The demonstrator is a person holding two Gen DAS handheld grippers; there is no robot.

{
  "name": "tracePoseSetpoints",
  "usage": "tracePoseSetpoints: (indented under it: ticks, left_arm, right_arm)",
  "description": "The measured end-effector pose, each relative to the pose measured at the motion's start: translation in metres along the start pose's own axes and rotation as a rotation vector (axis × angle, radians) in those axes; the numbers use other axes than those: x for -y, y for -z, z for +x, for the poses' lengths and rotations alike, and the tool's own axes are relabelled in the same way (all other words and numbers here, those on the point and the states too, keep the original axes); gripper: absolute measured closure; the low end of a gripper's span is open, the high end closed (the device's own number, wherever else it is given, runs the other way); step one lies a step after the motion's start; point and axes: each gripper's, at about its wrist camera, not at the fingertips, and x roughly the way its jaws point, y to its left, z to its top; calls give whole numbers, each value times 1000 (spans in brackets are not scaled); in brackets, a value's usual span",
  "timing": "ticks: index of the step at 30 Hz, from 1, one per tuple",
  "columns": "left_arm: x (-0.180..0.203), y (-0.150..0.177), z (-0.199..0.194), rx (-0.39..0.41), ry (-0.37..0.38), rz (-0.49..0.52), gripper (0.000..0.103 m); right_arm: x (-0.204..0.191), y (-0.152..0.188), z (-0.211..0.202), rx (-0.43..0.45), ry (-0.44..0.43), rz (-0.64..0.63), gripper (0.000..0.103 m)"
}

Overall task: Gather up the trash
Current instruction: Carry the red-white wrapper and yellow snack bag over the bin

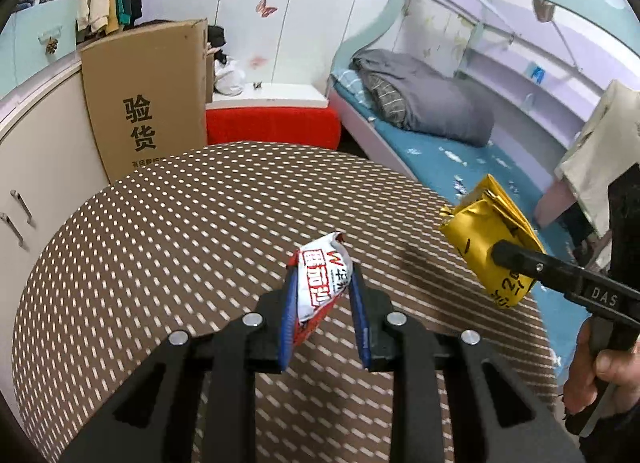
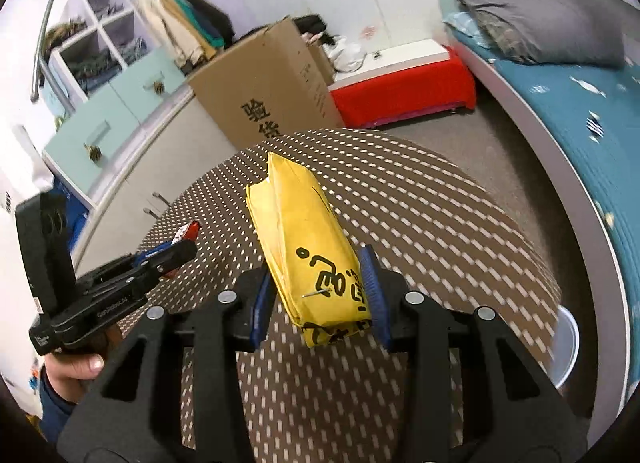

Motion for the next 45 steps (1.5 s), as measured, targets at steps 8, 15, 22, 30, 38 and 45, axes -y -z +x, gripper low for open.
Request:
tracePoseSetpoints:
  ticks: [8,15,22,30,38,45]
  left_arm:
    - [69,28,-35,23,52,40,79]
    - [121,35,-47,40,96,83,79]
    - [163,32,-51,59,134,137,79]
    - [208,27,-46,67,179,194,79]
    - [264,26,-19,34,245,248,79]
    - [309,27,24,-40,275,286,79]
  right_arm:
    - [20,20,-67,96,16,80,63]
    - [43,30,-119,185,42,141,63]
    - [76,35,-159,262,95,193,63]
    - [128,44,-185,311,162,292,63]
    - [184,51,-199,318,234,389,62]
    - [223,58,-188,290,264,466,62]
